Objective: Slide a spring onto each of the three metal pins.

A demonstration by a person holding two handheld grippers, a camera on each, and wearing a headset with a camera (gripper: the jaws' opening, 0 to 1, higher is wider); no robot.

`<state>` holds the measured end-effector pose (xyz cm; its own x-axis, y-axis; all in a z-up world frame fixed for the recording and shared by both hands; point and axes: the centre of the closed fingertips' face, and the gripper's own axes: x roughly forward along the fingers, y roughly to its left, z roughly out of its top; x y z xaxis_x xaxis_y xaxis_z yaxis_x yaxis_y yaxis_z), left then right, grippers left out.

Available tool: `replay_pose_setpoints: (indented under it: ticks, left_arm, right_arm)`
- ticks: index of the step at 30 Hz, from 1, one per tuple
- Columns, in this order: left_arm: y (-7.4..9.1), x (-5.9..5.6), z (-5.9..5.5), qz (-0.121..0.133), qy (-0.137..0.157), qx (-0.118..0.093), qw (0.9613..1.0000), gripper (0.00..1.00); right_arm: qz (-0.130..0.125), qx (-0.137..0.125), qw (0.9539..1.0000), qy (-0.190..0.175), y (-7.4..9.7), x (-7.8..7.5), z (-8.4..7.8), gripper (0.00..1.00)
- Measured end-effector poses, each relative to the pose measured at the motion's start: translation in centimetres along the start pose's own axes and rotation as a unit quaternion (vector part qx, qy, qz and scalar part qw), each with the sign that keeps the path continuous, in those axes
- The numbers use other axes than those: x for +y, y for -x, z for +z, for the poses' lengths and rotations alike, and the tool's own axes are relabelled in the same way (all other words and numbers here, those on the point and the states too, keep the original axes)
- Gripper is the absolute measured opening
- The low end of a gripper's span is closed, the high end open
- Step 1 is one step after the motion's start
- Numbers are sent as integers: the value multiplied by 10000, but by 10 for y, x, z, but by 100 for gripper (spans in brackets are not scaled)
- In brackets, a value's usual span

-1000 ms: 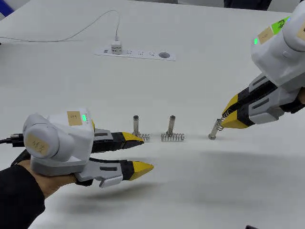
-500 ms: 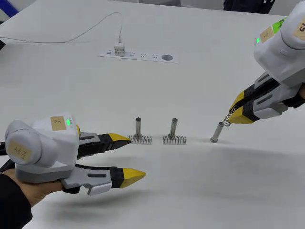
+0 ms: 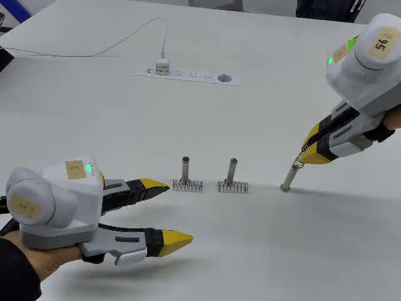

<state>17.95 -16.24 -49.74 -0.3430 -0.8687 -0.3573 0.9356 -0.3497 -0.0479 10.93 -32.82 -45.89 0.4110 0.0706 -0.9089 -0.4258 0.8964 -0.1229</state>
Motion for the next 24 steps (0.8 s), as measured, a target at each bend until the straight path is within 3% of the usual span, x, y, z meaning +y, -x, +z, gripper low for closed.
replay_pose_setpoints:
  ticks: [24]
  left_arm:
    - [1,2,-6,52,76,44,9999,59]
  right_arm:
    - [167,308,9994,33,-29,-2,-7,12]
